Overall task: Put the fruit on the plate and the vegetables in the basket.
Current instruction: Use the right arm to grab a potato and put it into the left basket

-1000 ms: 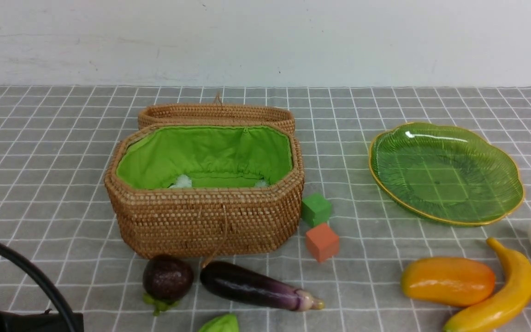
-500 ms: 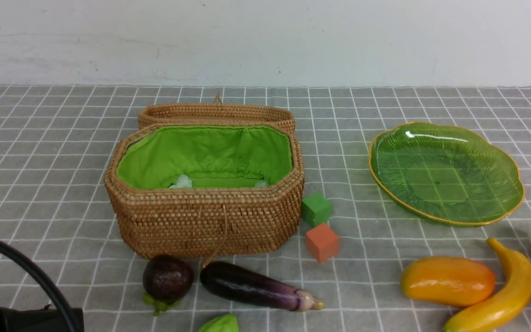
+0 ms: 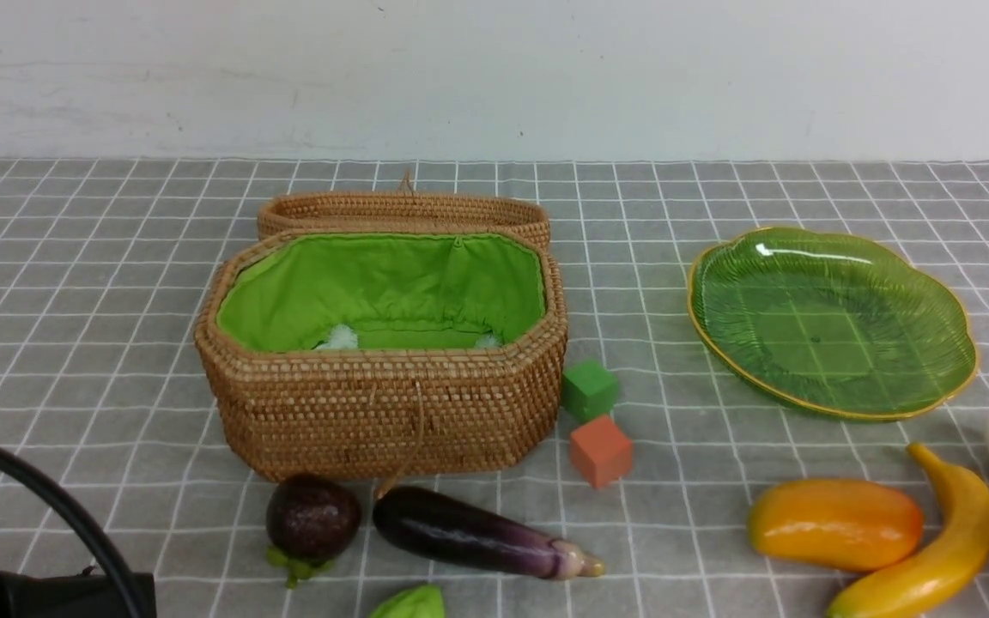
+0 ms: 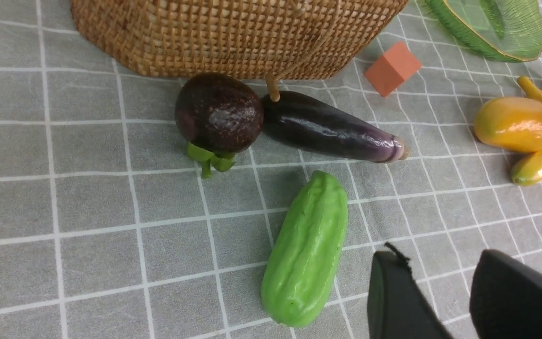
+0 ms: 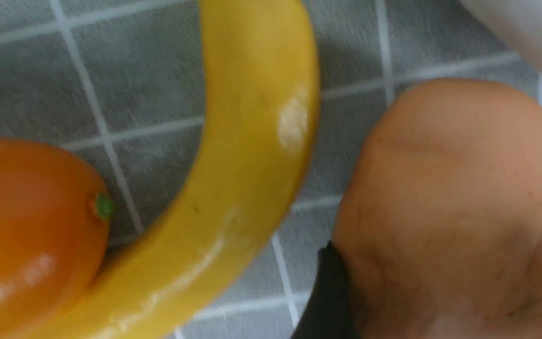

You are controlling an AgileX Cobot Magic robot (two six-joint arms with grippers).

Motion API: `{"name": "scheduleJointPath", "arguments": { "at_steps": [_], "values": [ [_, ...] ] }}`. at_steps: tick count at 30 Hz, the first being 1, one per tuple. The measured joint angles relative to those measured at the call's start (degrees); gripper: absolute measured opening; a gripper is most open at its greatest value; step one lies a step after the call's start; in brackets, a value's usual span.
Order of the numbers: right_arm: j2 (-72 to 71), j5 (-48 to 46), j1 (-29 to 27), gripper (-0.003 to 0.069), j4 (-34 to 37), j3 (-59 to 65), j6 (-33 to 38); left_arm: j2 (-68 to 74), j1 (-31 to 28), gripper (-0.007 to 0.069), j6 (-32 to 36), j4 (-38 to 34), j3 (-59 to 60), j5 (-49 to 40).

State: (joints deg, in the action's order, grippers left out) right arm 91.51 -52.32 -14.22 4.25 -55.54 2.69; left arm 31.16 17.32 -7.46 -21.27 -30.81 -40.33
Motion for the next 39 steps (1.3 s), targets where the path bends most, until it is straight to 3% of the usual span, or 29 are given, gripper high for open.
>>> {"name": "scheduleJointPath", "arguments": {
  "at_steps": [7, 12, 13, 16, 18, 20, 21, 25, 30, 36, 39],
  "values": [
    [-12.9, -3.5, 0.0, 0.0531, 6.0, -5.6, -0.4, 0.0, 0.0, 0.0239, 0.0, 0.0, 0.0, 0.1],
    [-19.4, -3.7, 2.2, 0.0531, 25.3, -14.8, 13.9, 0.0, 0.0, 0.0239, 0.0, 0.0, 0.0, 0.4],
    [-19.5, -3.7, 4.1, 0.0531, 31.5, -16.4, 18.8, 0.0, 0.0, 0.0239, 0.0, 0.0, 0.0, 0.8],
    [-18.7, -3.0, 8.5, 0.0531, 39.3, -17.8, 25.1, 0.0, 0.0, 0.0239, 0.0, -0.1, 0.0, 2.0],
    [-15.6, -1.4, 16.4, 0.0531, 44.5, -19.7, 30.7, 0.0, 0.0, 0.0239, 0.3, -0.3, 0.0, 3.2],
    [-14.0, -0.8, 19.3, 0.0531, 44.7, -20.6, 31.5, 0.0, 0.0, 0.0239, 0.8, -0.5, 0.0, 3.3],
    [-10.5, 0.3, 24.4, 0.0531, 44.1, -22.6, 31.9, 0.0, 0.0, 0.0239, 2.2, -0.5, 0.0, 3.2],
    [-1.2, 2.5, 33.8, 0.0531, 40.6, -28.9, 31.1, 0.0, 0.0, 0.0239, 4.3, -0.5, 0.0, 2.1],
    [11.6, 6.3, 41.3, 0.0531, 39.8, -38.7, 30.2, 0.0, 0.0, 0.0239, 4.5, -0.5, 0.0, 1.2],
    [20.5, 8.0, 43.4, 0.0552, 36.8, -46.6, 26.4, 0.0, 0.0, 0.0239, 4.5, -0.5, 0.0, -1.1],
    [22.1, 8.2, 43.4, 0.0651, 31.0, -48.5, 21.1, 0.0, 0.0, 0.0239, 4.7, -0.5, 0.0, -3.7]
  ]
}}
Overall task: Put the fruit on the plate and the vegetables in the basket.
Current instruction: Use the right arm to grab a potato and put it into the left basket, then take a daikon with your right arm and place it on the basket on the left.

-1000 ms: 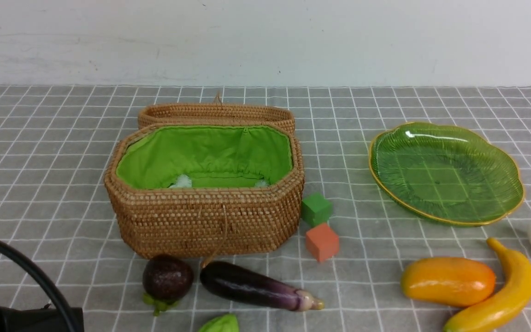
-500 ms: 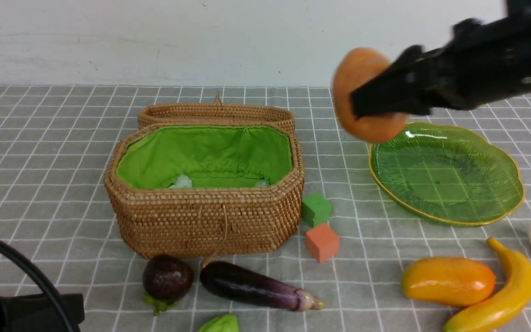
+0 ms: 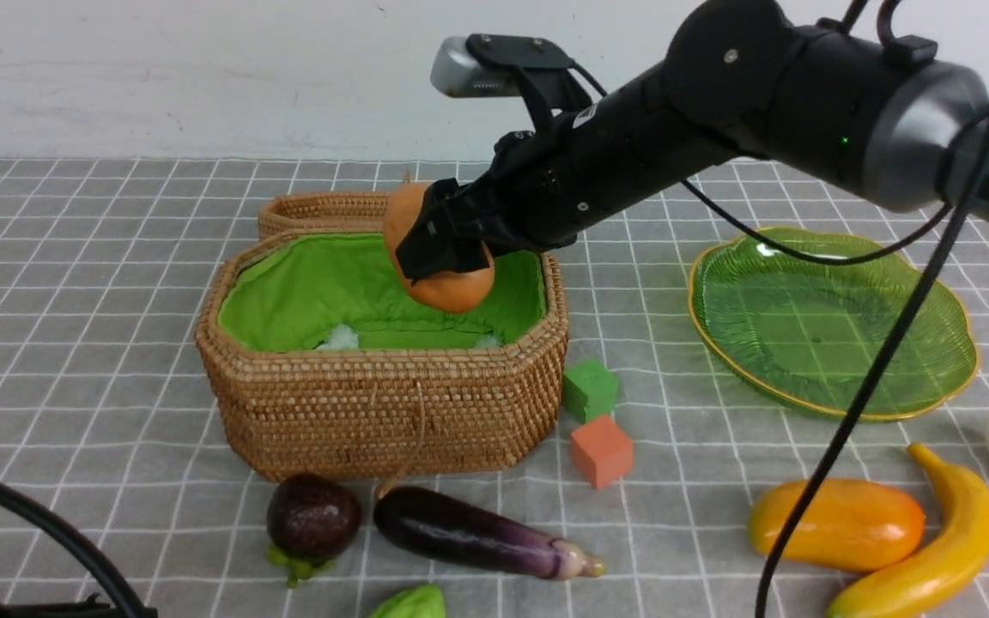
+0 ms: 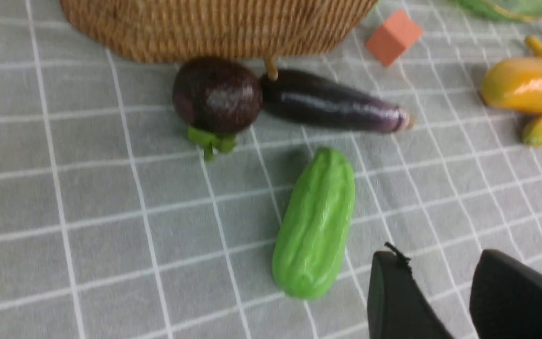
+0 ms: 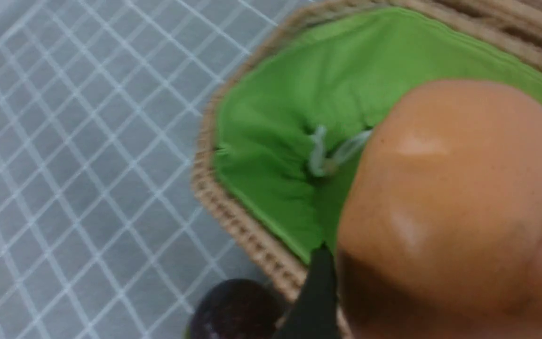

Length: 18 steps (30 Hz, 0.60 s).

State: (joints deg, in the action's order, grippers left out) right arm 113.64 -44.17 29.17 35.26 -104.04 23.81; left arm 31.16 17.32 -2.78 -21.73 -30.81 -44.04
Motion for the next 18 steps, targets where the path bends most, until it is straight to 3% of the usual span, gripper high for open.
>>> {"name": "scheduleJointPath", "arguments": {
  "at_steps": [4, 10, 15, 18],
  "values": [
    [-0.5, -0.1, -0.2, 0.0673, -5.7, -0.7, -5.5, 0.0, 0.0, 0.0239, 0.9, 0.0, 0.0, -1.1],
    [-5.7, -6.2, -3.1, 0.0601, -10.3, -0.7, -8.4, 0.0, 0.0, 0.0239, 8.2, -3.2, 0.0, -1.1],
    [-14.7, -19.3, -14.7, 0.0576, -21.8, 1.4, -9.5, 0.0, 0.1, 0.0239, 20.6, -13.0, -0.8, -2.9],
    [-18.8, -19.9, -22.9, 0.0581, -25.5, 8.3, -8.8, 0.0, 0.1, 0.0239, 24.5, -16.4, -2.8, -4.2]
  ]
}}
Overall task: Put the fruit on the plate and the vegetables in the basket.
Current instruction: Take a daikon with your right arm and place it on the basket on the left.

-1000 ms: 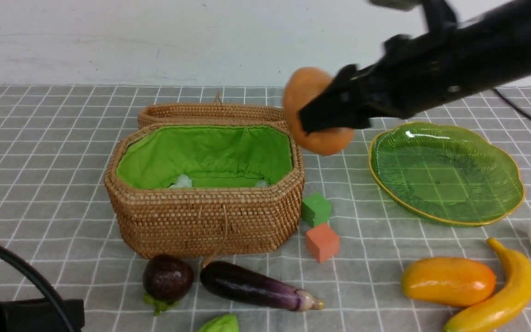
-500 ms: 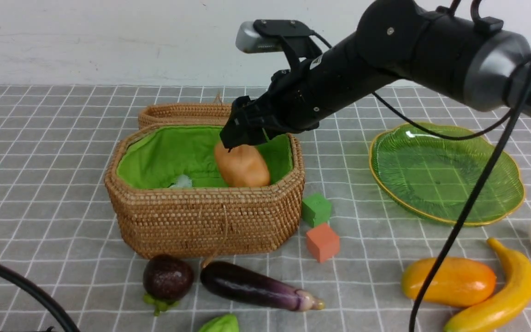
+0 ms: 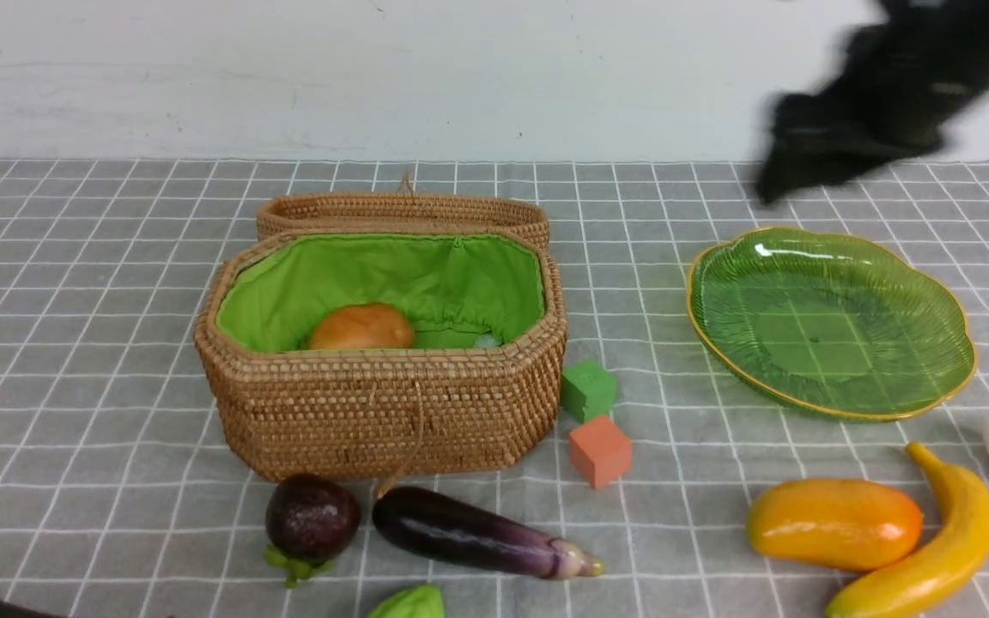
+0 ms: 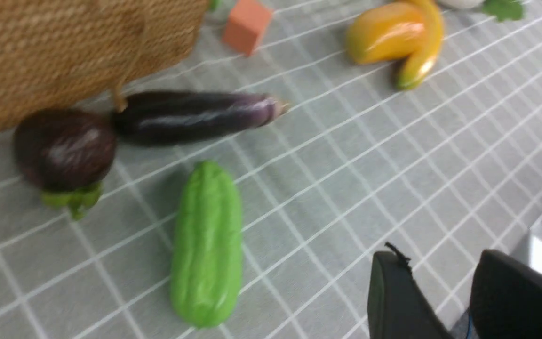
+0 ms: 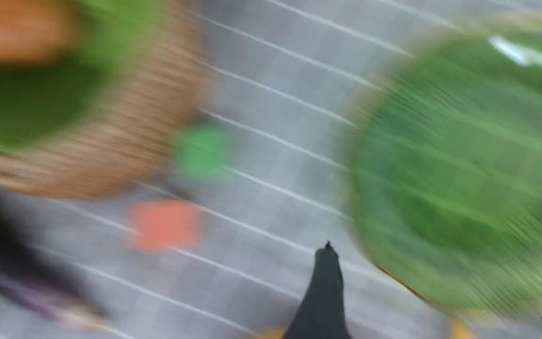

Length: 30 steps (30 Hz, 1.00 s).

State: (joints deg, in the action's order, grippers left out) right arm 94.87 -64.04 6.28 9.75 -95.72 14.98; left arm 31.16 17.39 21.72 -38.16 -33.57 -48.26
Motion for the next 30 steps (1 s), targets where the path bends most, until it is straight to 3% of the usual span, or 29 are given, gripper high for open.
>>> {"name": "scheduleJointPath", "arguments": {
  "at_steps": [3, 4, 5, 8, 15, 25, 30],
  "values": [
    [-4.8, 2.3, -8.5, 0.0588, -2.0, 11.4, 6.6, 0.0, 0.0, 0.0239, 1.2, -1.0, -2.1, -1.2],
    [-5.1, 2.5, -9.0, 0.0588, -2.1, 12.1, 7.2, 0.0, 0.0, 0.0239, 1.2, -1.0, -2.2, -1.3],
    [-7.6, 4.7, -12.5, 0.0589, -2.9, 18.2, 12.6, 0.0, 0.7, 0.0239, 1.3, -1.2, -2.7, -1.6],
    [-9.0, 8.6, -15.4, 0.0591, -4.8, 24.6, 16.2, 0.0, 2.8, 0.0239, 1.4, -1.2, -2.9, -1.7],
    [-1.3, 12.2, -15.9, 0.0591, -14.8, 27.2, 8.6, 0.0, 6.6, 0.0239, 1.9, -1.2, -2.9, -0.4],
    [10.1, 16.7, -15.9, 0.0589, -22.0, 27.2, 8.7, 0.1, 6.9, 0.0239, 1.9, -1.2, -2.9, -0.2],
    [12.1, 16.9, -15.9, 0.0521, -23.6, 27.2, 8.9, 0.1, 6.9, 0.0239, 1.9, -1.2, -2.9, -0.2]
  ]
}}
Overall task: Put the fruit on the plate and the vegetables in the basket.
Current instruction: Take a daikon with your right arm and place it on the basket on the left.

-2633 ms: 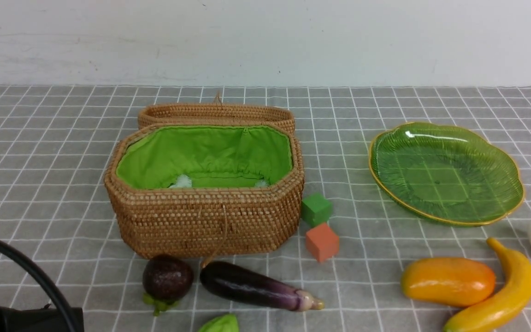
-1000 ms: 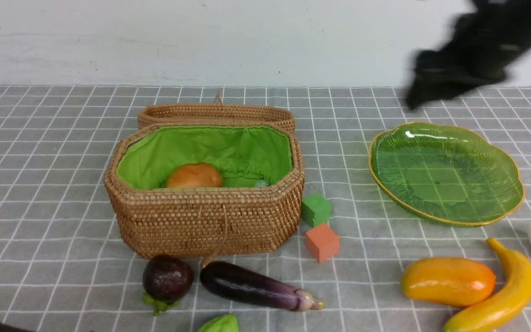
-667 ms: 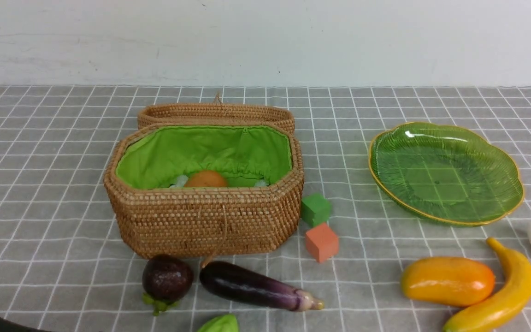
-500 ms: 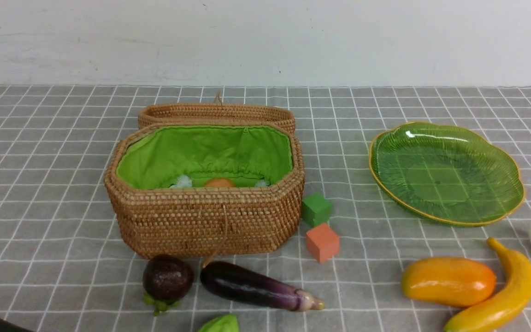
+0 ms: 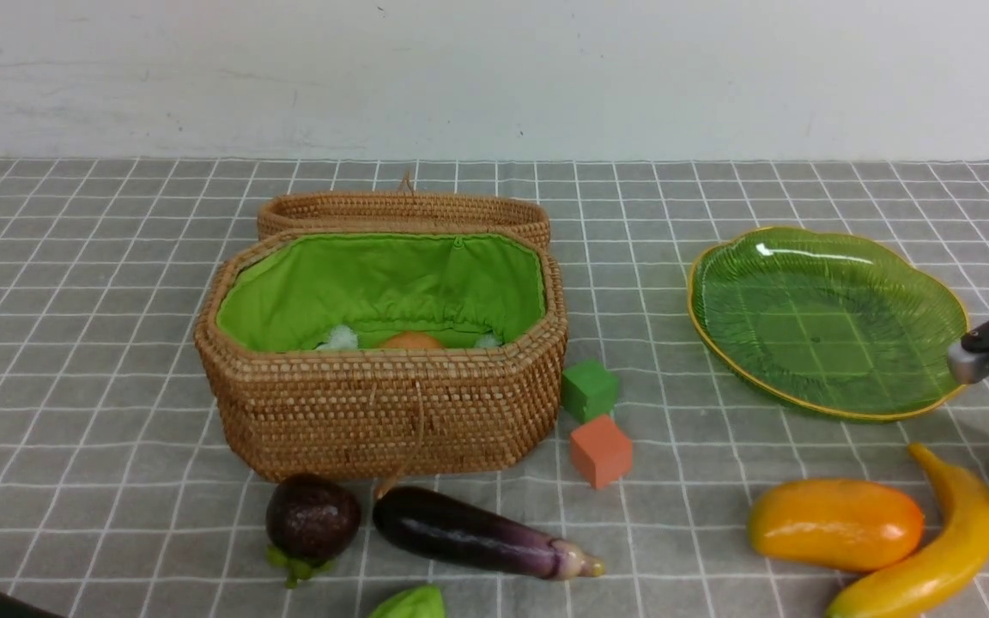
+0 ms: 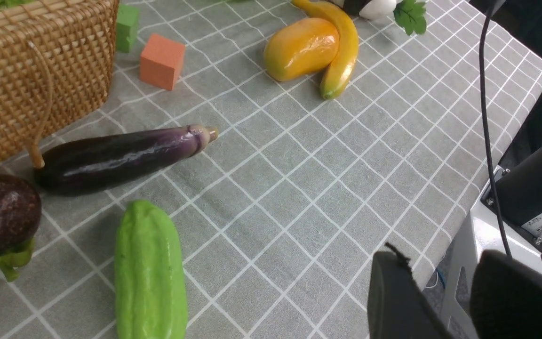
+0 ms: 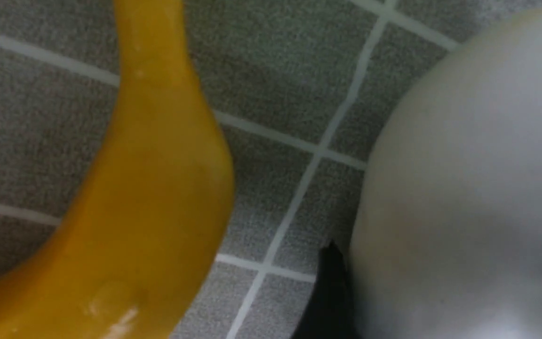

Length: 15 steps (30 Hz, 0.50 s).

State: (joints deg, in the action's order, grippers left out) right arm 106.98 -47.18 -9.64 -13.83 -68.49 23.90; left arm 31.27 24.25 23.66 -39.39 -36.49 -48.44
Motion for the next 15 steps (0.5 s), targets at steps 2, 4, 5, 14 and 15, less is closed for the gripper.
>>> {"name": "scheduleJointPath", "arguments": {
  "at_steps": [2, 4, 5, 14, 15],
  "values": [
    [-0.4, -1.0, 0.0, 0.0522, -0.5, 0.0, 0.6, 0.0, 0.0, 0.0239, -0.4, -0.1, 0.0, 0.0],
    [-1.3, -2.1, 0.0, 0.0521, -0.6, -0.3, 0.6, 0.0, 0.0, 0.0239, -0.8, -0.2, 0.0, 0.0],
    [-2.3, -2.4, 0.0, 0.0521, -0.7, -0.6, 0.2, 0.0, 0.0, 0.0239, -0.9, -0.2, 0.0, 0.0],
    [-13.5, -4.5, 2.2, 0.0521, 11.3, -9.8, -3.1, 0.0, 0.0, 0.0239, -1.0, -0.3, 0.0, 1.1],
    [-15.2, -4.7, 4.6, 0.0521, 16.3, -12.0, -0.8, 0.0, 0.0, 0.0239, -1.0, -0.2, 0.0, 1.7]
  ]
}}
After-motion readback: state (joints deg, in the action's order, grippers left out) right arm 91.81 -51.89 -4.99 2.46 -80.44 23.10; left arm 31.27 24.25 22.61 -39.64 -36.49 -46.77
